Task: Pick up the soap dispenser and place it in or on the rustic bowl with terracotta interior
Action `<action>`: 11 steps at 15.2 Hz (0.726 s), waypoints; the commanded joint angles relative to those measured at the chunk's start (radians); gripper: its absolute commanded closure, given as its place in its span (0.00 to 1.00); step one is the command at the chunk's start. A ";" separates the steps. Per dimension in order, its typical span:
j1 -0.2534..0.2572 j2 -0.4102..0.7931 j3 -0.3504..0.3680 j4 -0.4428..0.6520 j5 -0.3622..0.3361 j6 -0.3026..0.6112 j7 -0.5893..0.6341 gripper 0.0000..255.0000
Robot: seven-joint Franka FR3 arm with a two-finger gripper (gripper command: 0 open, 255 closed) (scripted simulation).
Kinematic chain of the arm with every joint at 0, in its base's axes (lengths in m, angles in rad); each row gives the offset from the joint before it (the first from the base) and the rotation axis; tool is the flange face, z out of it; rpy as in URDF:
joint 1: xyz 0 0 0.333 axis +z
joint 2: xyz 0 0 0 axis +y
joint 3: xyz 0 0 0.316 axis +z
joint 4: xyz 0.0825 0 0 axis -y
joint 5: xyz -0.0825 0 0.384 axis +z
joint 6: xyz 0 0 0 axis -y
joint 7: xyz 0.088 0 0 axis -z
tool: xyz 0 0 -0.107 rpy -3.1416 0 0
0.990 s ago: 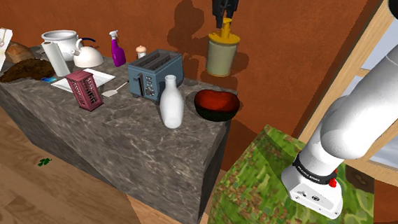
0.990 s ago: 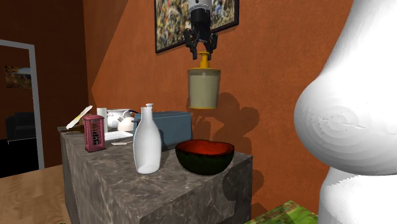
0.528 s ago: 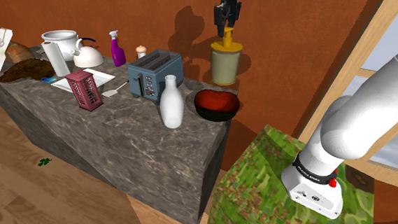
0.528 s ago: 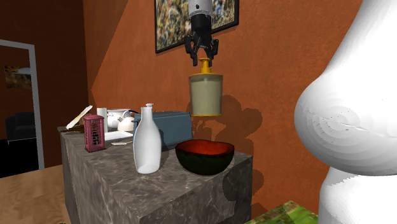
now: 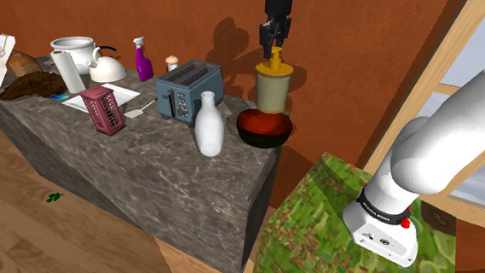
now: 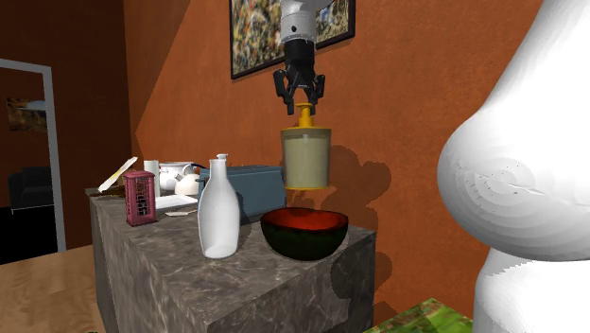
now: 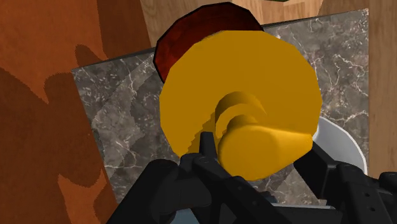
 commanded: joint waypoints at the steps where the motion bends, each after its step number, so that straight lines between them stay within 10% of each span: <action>1: 0.001 -0.005 0.001 -0.035 0.000 0.031 0.003 1.00; 11: 0.000 -0.010 -0.001 -0.174 -0.003 0.165 0.009 1.00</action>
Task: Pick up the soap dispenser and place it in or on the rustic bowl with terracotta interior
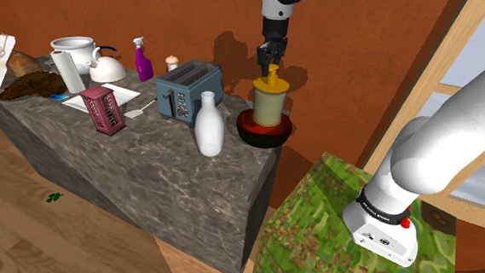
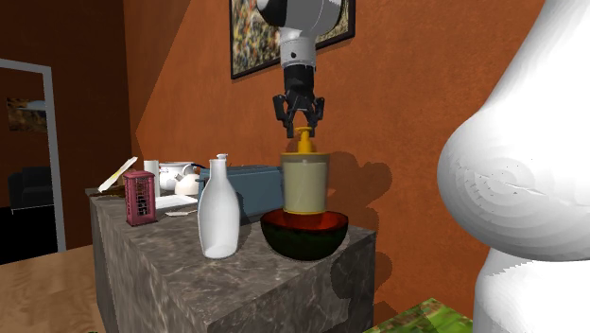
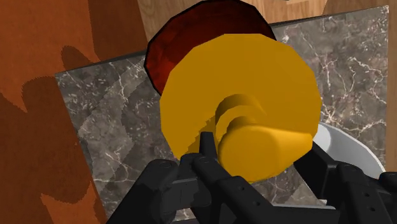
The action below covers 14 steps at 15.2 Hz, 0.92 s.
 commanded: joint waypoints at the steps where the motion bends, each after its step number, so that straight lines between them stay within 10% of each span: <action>1: -0.001 0.001 -0.001 -0.027 -0.001 0.030 0.000 1.00; 12: -0.001 0.005 -0.002 -0.067 -0.001 0.073 0.002 1.00; 13: -0.001 0.005 -0.002 -0.067 -0.001 0.073 0.002 0.00; 14: -0.001 0.005 -0.002 -0.067 -0.001 0.073 0.002 0.00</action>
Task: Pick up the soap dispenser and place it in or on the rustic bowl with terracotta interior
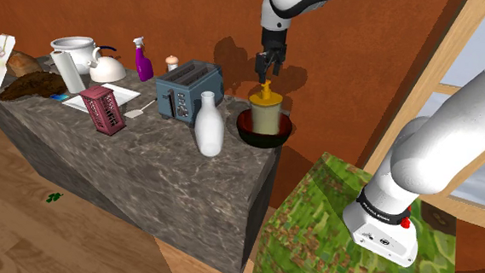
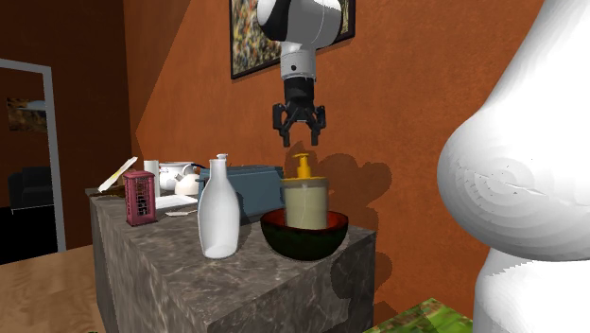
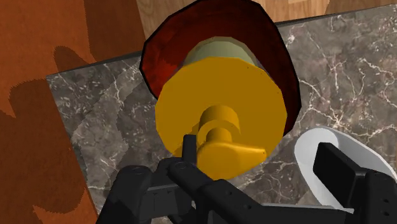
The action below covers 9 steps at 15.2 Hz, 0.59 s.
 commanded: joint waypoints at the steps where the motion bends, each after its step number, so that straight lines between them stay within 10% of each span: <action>1: 0.000 0.000 0.000 0.000 0.000 0.000 0.000 0.00; 9: 0.003 -0.005 0.005 0.122 0.003 -0.127 -0.001 0.00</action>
